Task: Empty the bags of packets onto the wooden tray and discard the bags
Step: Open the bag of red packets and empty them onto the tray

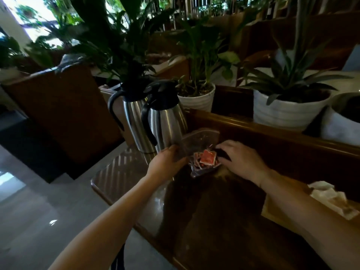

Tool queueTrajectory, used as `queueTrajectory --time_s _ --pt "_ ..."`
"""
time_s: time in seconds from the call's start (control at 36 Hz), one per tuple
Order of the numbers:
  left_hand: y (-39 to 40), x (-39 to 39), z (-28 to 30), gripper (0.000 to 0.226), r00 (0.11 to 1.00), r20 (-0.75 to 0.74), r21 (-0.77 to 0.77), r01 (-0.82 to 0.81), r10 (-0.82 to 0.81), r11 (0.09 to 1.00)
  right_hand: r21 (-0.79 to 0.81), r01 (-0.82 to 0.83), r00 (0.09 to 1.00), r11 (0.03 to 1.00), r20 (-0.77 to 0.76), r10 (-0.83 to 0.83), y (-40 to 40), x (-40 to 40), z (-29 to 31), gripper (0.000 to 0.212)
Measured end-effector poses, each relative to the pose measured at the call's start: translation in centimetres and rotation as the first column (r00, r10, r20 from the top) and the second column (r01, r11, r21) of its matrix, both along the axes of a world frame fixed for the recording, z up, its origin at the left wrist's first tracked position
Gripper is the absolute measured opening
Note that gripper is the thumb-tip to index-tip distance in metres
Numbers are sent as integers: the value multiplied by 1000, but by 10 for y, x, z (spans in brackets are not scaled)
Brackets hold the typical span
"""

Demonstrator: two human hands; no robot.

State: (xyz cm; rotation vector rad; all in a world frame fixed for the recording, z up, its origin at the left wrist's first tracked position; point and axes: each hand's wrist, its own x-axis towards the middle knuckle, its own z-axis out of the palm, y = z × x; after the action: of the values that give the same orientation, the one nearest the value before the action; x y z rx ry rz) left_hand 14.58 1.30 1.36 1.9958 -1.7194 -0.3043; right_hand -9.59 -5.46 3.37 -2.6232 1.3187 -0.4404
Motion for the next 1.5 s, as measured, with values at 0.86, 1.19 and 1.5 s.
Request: queueTrajectory --time_s 0.86,1.19,1.5 --pt "-2 -27 -9 33 808 -579 -22 115 -106 993 -103 116 983 988 151 -100 -23 32 27 11" --pt "20 -67 18 36 513 -772 -131 448 -375 884 453 168 651 876 616 -444 67 -11 41 8" --pt "57 -105 38 31 314 -858 -88 689 -406 719 601 194 240 775 737 -631 161 -27 37 11"
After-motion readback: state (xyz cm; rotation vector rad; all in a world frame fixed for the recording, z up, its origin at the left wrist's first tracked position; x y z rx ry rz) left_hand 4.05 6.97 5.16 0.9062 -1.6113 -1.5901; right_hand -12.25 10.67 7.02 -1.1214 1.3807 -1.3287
